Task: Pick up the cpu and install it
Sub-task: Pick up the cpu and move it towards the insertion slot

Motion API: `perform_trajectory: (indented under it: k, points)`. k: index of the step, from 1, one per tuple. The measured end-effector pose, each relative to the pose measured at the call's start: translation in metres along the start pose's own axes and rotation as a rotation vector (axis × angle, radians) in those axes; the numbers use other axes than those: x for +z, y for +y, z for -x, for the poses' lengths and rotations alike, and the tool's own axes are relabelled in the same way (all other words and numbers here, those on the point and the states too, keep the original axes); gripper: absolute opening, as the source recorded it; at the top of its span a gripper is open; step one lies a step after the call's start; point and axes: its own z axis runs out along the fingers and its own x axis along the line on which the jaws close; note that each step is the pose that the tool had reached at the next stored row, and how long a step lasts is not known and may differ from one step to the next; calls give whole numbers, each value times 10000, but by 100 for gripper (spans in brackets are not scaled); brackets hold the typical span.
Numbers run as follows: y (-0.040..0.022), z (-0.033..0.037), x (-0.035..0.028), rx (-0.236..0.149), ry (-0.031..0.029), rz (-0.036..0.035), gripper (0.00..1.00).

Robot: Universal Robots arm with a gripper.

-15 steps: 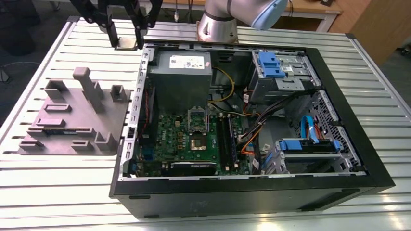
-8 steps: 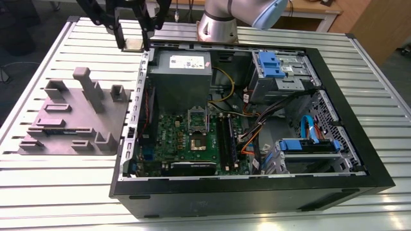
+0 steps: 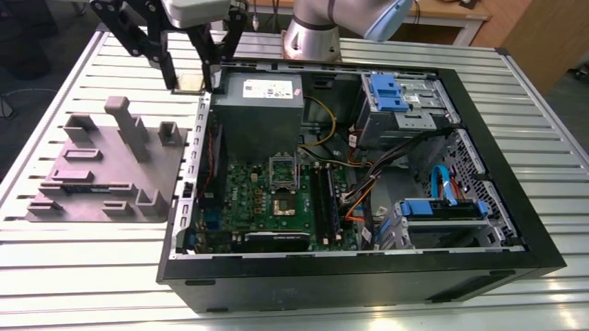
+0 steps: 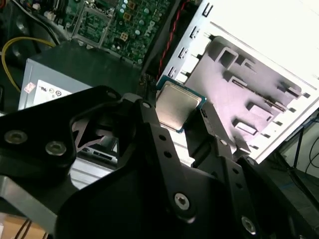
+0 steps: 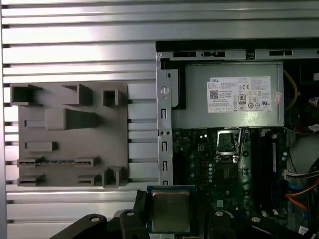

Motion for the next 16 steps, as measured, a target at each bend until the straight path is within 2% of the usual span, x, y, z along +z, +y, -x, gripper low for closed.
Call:
perform_trajectory:
  k: [2, 9, 16]
  points:
    - [-13, 48, 8, 1, 2, -2, 47]
    - [-12, 310, 24, -1, 2, -1, 47]
    - [0, 607, 42, 1, 1, 0, 47]
